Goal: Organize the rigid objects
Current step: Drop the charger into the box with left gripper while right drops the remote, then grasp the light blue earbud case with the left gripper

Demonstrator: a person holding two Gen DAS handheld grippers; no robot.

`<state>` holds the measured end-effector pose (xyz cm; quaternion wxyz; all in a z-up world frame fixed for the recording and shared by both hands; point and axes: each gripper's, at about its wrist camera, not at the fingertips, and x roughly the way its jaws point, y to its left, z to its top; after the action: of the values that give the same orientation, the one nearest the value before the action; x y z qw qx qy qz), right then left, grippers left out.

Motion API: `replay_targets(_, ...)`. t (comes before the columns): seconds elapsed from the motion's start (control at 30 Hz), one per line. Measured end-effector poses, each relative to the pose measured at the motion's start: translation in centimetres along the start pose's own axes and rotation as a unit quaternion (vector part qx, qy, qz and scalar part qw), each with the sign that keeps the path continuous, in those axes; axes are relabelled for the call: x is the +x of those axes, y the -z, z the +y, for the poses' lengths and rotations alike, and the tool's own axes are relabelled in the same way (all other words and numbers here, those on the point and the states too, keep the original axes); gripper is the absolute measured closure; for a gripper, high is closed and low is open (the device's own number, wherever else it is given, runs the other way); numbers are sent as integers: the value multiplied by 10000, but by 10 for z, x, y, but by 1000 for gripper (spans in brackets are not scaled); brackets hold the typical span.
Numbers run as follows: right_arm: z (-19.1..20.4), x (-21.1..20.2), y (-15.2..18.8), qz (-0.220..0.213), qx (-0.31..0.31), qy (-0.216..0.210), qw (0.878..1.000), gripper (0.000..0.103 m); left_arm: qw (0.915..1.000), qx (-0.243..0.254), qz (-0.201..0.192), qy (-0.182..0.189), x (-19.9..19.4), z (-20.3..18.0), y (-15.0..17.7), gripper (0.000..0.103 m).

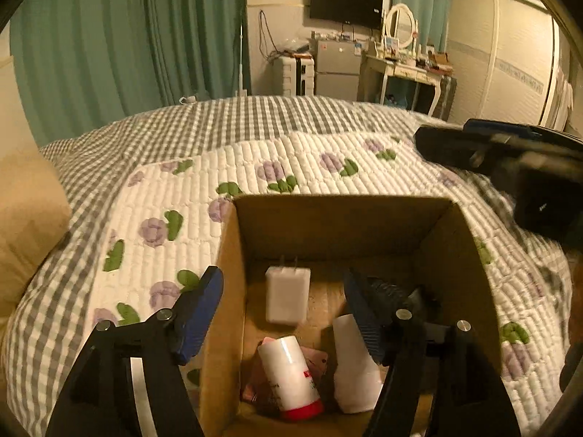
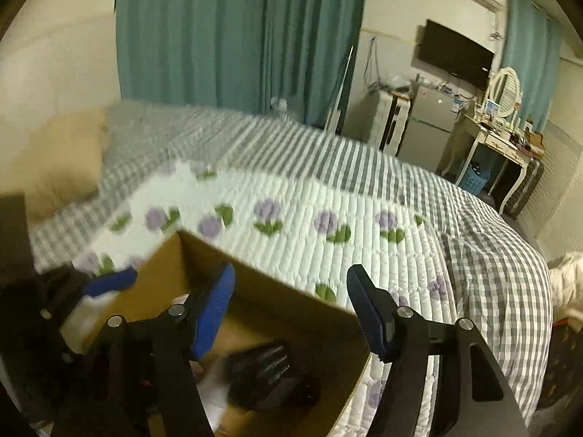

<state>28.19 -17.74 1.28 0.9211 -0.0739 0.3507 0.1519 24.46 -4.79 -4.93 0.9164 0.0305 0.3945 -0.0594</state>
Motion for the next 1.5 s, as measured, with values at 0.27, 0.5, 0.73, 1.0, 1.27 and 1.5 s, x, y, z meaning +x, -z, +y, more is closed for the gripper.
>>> replay_targets(0.27,5,-80,1,-461,128,245,9986,18,9989,31,-457,-43,-70,11,13,2)
replay_targets(0.5,21,-130,47,-519,208,516,9971,1,9971,166,-714,-221,-113,15,49,0)
replay_targets(0.73,33,-124,108,-32,611,351,9975,0,9990,-175,-375,-181,-102,21,93,0)
replay_targets(1.0,32,-70,163,659,888,303,9934,0,9994,-128,273,-197,-50,12,132,0)
replay_targets(1.27,22,-32,193,1132,1342,163,9843,1,9957,310,689,-544,-9,-3,155,0)
replay_targets(1.5,23,-25,197,1258,1347,260,9825,0,9927,412,961,-600,20,-6,155,21)
